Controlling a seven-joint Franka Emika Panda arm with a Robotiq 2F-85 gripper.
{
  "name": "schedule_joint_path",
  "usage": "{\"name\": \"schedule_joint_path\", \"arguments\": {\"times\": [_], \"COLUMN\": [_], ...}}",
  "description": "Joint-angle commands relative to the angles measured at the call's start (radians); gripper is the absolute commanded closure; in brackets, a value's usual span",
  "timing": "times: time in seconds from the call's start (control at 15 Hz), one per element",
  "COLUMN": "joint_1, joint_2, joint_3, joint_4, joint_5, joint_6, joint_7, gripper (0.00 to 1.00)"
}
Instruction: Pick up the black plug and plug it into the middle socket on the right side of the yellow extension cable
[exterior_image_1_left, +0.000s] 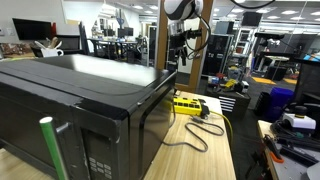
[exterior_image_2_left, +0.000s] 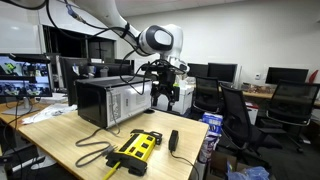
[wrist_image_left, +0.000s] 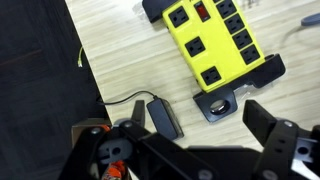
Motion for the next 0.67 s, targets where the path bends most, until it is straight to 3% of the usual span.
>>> {"name": "schedule_joint_path", "arguments": {"times": [0.0,0.6], "joint_1": [-0.051,-0.103], "joint_2": [0.009,0.0], "joint_3": [0.026,0.066], "joint_4": [-0.013,-0.171], "joint_5": [0.009,0.071], "joint_6": [0.051,0.427], "joint_7": [-0.154,-0.231], "gripper": [0.0,0.0]}}
